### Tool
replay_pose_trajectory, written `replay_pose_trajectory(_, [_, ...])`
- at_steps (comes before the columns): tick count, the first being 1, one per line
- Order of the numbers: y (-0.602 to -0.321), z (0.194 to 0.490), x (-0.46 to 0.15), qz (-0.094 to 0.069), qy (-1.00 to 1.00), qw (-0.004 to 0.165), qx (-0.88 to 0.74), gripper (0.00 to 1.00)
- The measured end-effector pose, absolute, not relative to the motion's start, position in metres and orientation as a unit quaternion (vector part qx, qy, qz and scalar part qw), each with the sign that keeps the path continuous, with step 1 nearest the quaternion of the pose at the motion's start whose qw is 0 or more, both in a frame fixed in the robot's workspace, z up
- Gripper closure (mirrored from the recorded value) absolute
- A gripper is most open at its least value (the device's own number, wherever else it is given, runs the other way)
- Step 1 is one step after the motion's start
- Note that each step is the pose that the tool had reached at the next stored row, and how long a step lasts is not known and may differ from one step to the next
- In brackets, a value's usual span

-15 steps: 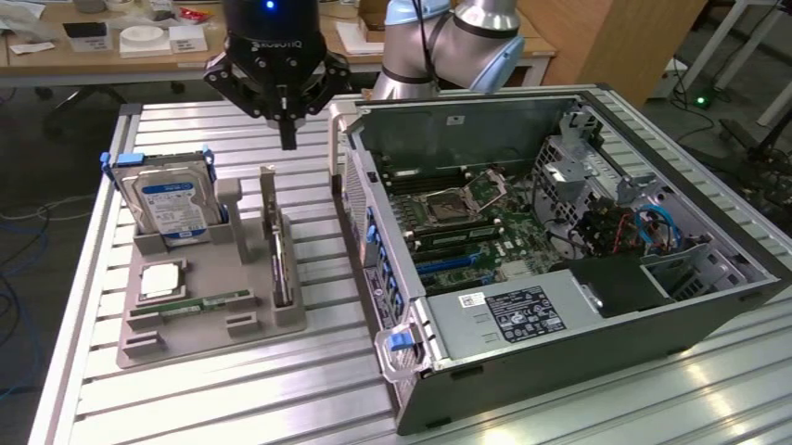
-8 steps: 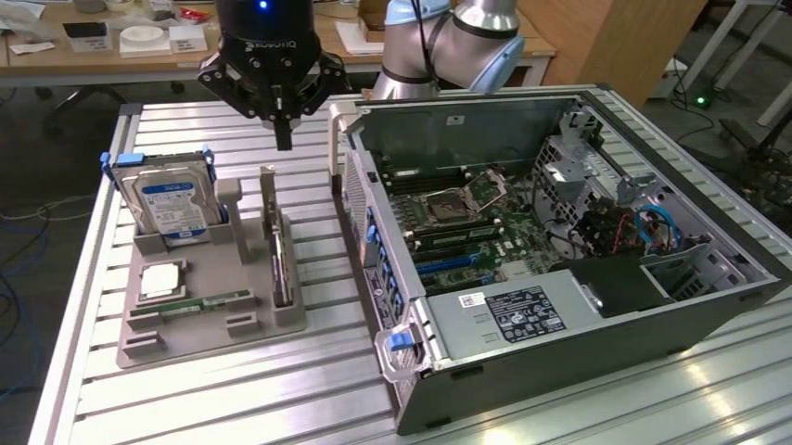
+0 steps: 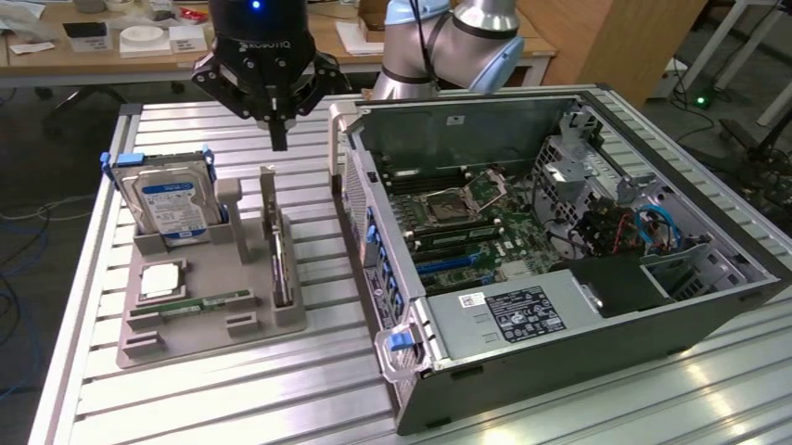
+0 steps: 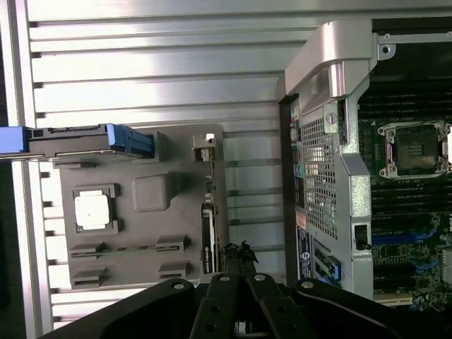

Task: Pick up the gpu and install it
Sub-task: 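Reach for the gpu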

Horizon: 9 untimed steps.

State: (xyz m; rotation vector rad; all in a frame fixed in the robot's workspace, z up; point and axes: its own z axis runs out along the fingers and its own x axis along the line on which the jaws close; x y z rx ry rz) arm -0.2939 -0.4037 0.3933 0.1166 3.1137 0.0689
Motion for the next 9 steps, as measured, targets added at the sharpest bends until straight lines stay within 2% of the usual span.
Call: replay_pose_trajectory(9, [-0.4041,0.3933,-0.3016,0.022,0.999,0.012,0.037,0.90])
